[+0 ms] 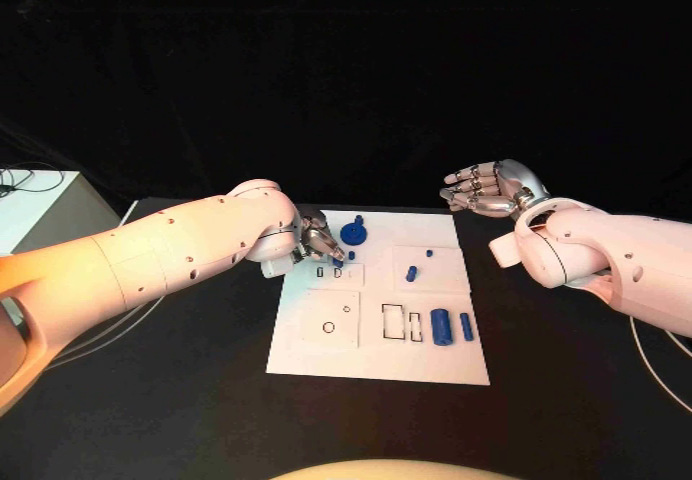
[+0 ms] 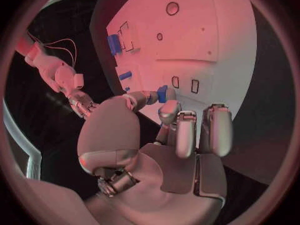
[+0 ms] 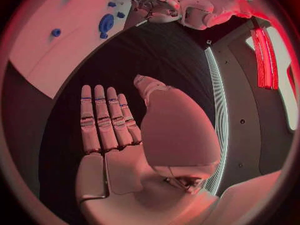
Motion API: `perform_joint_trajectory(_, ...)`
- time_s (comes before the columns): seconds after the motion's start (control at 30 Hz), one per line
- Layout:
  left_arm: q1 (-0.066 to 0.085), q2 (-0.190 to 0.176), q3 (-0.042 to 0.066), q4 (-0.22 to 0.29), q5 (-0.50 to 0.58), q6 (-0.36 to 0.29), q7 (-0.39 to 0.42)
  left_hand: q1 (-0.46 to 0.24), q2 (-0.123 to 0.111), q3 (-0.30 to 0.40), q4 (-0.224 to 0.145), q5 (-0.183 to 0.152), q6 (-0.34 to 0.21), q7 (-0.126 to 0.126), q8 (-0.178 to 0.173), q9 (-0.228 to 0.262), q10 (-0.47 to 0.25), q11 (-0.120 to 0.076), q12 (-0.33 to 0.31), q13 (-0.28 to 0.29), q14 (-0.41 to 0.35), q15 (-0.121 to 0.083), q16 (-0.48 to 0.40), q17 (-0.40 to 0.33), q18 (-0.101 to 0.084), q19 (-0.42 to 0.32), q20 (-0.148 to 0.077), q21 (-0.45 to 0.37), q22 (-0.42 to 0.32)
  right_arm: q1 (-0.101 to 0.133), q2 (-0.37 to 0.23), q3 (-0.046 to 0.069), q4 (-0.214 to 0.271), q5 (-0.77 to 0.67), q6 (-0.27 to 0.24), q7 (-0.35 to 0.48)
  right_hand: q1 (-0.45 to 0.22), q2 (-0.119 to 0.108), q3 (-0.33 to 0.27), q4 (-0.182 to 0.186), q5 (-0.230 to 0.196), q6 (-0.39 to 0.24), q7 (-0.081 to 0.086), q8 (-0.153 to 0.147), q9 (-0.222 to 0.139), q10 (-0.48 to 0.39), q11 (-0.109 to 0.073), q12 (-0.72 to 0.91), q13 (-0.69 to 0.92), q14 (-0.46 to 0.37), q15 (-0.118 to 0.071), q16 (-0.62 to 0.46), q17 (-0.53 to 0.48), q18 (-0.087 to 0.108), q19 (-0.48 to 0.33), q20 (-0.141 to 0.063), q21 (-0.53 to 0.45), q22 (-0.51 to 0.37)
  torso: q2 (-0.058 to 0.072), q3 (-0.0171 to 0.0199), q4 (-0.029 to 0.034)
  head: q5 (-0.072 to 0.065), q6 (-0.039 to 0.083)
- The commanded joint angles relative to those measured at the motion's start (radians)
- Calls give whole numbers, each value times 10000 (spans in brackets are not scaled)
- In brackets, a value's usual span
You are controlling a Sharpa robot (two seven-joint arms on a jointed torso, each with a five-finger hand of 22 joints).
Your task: Assemble the parts on the task board
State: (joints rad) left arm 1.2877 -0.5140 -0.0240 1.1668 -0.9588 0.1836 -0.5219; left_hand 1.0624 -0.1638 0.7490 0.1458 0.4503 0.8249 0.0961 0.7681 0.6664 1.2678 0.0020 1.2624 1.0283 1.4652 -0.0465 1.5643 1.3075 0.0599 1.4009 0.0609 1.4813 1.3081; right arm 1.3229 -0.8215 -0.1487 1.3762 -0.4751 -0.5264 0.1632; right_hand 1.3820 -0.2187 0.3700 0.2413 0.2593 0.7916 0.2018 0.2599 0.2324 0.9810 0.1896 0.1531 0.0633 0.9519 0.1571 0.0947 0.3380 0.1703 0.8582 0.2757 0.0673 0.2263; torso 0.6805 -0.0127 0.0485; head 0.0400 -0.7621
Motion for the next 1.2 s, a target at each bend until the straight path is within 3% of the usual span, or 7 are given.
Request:
perform_joint_trajectory(0.03,-2,82,-11,-33,-779,-63,106,-3,56,1994,-2050,63,195,-141,14,12,71,32,58,12,1056,-55,65,2633,-55,90,-15,39,199,-5,-1,4,-24,332,-78,398,-25,86,4,-58,50,72,398,-50,-15,88,6,-82,-6,46,39,-46,-47,119,-98,1,-67,-69,15,8,-10,20,-36)
perform_joint_trajectory(1.2,-250,310,-60,-176,-1457,281,99,2,55,2007,-2075,83,214,-154,16,17,73,18,38,-20,1056,-68,65,2633,-68,130,-22,60,256,-5,63,10,-165,500,-245,660,-100,132,-47,-120,307,83,465,-259,-101,124,63,-484,-7,127,82,-219,-370,121,-230,45,-57,-473,6,3,-10,21,-232)
